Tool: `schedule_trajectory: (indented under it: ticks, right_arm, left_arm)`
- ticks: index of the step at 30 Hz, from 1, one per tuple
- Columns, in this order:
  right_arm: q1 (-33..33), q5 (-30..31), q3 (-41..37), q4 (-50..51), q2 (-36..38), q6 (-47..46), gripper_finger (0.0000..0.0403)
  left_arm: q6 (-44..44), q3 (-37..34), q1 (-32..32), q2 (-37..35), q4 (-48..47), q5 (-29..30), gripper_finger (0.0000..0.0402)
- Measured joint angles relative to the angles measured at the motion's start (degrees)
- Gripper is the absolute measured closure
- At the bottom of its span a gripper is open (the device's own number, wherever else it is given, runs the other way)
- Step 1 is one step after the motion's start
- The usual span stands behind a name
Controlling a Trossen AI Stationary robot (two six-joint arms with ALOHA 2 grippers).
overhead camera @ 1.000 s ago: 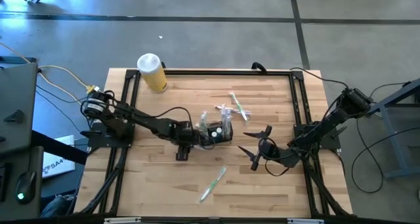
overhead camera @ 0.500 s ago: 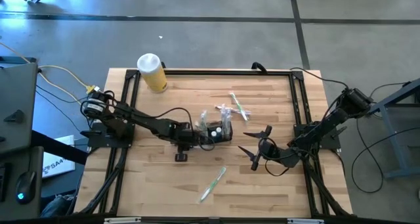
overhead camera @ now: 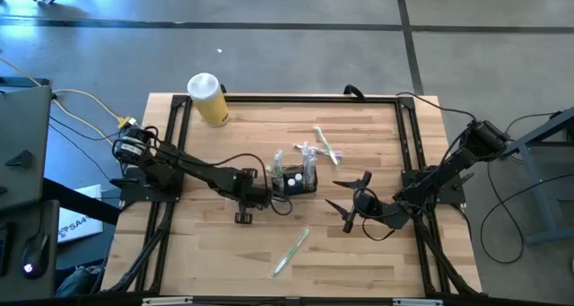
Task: Pick & Place toothbrushing station
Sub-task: Put the blue toothbrush into the wire organizer
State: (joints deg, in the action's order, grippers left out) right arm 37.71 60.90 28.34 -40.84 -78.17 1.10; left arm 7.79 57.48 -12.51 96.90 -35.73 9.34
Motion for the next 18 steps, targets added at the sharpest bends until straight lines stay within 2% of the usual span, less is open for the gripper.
schedule_trajectory:
  ticks: [9, 18]
  right_arm:
    - [0.0, 0.0, 0.0, 0.0, -0.02, 0.0, 0.0141]
    - [0.0, 0.0, 0.0, 0.0, -0.02, 0.0, 0.0141]
  left_arm:
    - [0.03, 3.07, -1.05, -0.05, -4.07, 3.26, 0.0394]
    - [0.27, 9.52, -2.69, -0.15, -13.19, 2.77, 0.0394]
